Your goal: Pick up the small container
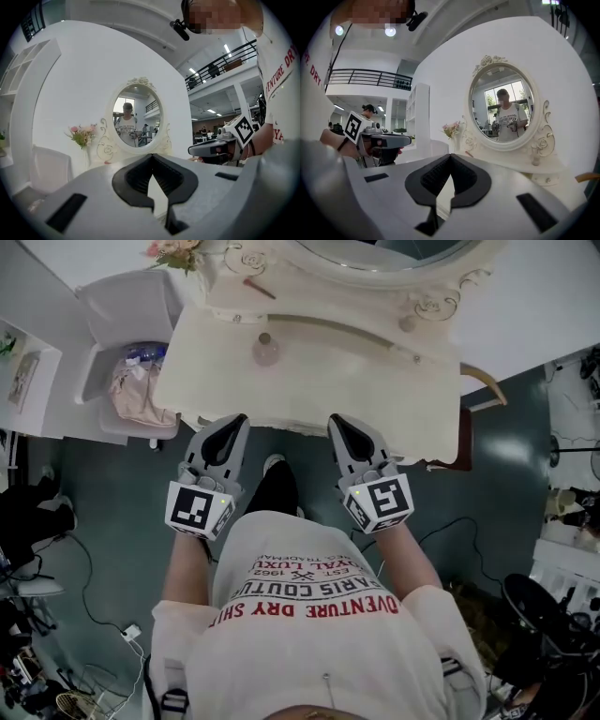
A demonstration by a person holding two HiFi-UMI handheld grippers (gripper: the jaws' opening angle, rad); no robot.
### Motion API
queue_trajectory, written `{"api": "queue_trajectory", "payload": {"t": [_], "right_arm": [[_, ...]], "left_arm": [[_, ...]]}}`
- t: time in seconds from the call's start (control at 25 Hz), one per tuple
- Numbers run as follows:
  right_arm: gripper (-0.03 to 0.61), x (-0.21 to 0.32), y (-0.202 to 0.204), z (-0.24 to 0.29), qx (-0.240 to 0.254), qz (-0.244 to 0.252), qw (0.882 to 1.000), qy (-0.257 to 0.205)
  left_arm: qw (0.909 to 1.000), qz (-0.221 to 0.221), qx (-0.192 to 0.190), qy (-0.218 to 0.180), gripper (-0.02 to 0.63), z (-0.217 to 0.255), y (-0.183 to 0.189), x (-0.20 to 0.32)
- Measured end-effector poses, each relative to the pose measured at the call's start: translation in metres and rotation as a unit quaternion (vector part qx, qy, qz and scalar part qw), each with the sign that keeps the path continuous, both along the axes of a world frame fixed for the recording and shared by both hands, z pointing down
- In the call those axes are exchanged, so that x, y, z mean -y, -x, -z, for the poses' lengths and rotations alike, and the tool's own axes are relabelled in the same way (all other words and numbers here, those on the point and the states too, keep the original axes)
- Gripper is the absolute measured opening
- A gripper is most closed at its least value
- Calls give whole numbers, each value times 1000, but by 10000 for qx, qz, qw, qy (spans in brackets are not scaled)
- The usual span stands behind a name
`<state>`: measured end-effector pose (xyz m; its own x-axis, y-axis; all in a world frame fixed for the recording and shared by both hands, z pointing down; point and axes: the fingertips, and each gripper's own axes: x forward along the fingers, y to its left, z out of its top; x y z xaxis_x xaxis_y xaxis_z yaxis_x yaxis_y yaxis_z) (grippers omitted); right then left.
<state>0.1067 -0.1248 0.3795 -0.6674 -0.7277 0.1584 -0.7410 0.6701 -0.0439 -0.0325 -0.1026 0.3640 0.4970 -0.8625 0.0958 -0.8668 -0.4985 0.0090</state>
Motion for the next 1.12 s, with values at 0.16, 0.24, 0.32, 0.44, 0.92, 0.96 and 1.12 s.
{"api": "queue_trajectory", "payload": {"t": [0.16,0.24,0.32,0.44,0.92,0.96,1.12], "right_arm": [[-2,50,9,-4,-25,-127,9999,22],[-2,76,15,-6,34,-167,9998,38],[-2,99,22,-10,97,-195,9998,26],[-2,130,32,-19,122,-260,9996,63],[-2,217,56,-80,-205,-431,9980,408],[-2,221,56,-84,-220,-469,9978,420],[-2,236,54,-97,-252,-624,9965,493]], "left_arm": [[9998,-84,-123,160,6,-6,12,57],[9996,-181,-176,124,6,-10,17,84],[9991,-338,-231,74,6,-14,21,108],[9979,-610,-198,79,6,-29,24,139],[9907,-1106,45,786,129,-145,26,236],[9905,-1106,72,817,156,-151,25,242],[9869,-1235,138,1028,222,-174,16,259]]}}
